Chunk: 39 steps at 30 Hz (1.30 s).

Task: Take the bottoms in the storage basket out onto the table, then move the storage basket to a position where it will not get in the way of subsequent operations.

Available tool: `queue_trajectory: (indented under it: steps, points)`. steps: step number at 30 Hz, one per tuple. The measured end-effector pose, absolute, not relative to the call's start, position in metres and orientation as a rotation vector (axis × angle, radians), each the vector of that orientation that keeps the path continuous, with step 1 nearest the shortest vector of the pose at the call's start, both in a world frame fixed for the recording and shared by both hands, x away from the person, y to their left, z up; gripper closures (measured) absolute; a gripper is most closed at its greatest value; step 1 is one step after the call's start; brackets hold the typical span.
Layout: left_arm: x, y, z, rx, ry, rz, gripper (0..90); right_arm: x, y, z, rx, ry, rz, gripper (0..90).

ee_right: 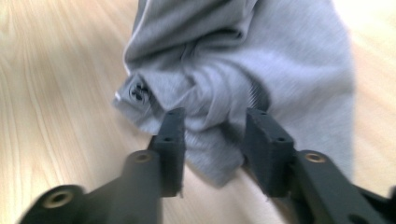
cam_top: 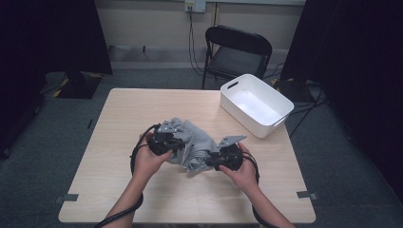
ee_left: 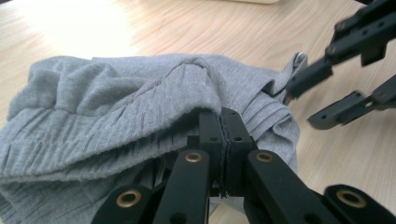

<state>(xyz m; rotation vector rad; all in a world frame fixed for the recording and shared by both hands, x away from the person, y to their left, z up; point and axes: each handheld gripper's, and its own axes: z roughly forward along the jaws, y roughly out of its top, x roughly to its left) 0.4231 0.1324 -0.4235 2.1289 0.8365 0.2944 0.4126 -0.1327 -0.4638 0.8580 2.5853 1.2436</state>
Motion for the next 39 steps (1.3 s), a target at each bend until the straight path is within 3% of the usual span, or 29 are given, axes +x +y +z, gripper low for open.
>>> queue_trajectory:
  steps: [9, 22, 26, 27, 29, 30, 39]
  points:
    - [0.428, 0.129, -0.422, 2.150, 0.824, 0.287, 89.4, 0.418, -0.116, -0.462, 0.847, 2.572, 1.281, 41.2]
    - [0.430, 0.136, -0.421, 2.123, 0.833, 0.281, 89.4, 0.423, -0.068, -0.466, 0.799, 2.632, 1.290, 34.9]
    - [0.430, 0.135, -0.422, 2.122, 0.828, 0.283, 89.4, 0.423, -0.055, -0.470, 0.817, 2.624, 1.273, 41.6]
    - [0.430, 0.136, -0.423, 2.122, 0.827, 0.284, 89.4, 0.425, -0.052, -0.471, 0.812, 2.649, 1.310, 59.4]
    - [0.430, 0.139, -0.425, 2.126, 0.826, 0.291, 89.3, 0.425, -0.052, -0.471, 0.815, 2.647, 1.325, 76.2]
    - [0.430, 0.140, -0.426, 2.116, 0.833, 0.287, 89.2, 0.426, -0.054, -0.471, 0.835, 2.635, 1.327, 79.7]
    - [0.430, 0.153, -0.426, 2.094, 0.842, 0.343, 78.7, 0.440, -0.080, -0.452, 0.976, 2.528, 1.429, 83.3]
